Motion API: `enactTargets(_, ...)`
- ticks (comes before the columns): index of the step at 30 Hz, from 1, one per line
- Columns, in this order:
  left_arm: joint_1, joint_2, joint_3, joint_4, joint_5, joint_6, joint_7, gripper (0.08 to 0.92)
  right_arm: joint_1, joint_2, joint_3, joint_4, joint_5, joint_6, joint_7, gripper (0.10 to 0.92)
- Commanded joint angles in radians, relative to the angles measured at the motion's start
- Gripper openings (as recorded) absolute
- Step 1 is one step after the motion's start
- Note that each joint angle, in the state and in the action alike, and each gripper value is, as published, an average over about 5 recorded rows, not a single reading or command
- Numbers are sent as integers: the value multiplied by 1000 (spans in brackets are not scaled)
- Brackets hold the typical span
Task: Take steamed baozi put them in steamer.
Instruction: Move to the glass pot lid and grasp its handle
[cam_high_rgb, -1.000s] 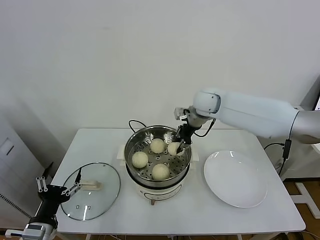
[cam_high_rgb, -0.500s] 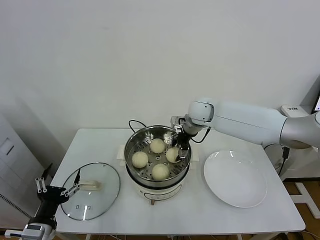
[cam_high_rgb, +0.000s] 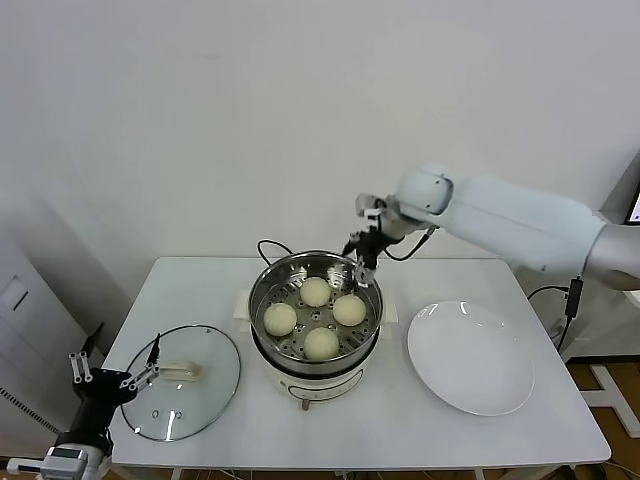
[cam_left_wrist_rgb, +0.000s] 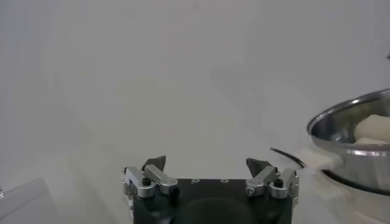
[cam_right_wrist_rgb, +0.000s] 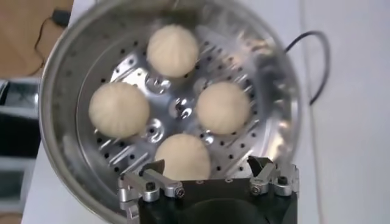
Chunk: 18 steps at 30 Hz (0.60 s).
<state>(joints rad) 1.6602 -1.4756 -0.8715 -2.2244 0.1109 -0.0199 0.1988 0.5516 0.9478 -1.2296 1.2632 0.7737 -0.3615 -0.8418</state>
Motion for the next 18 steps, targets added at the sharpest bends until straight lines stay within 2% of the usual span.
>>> enactTargets(1,-1,-2,5,2,-1,-7,-3,823,-328,-248,458,84,315,205,649,823)
enactTargets(5,-9,0,18,6,7,-4,-5,823,-623,-332,747,114,310,306,872,823)
enactTargets(8,-10,-6,25,6,19,-5,-6,823,-823,-366,923,124,301,378,950,823)
enactTargets(13,9,-50,9,-12,35,-20,-7,823,-1214,-329,1271,201,261,411,989,823)
enactTargets(18,30,-75,6,-27,42,-36,-8,823,-1641,-229,1634,347,184,434,953,823)
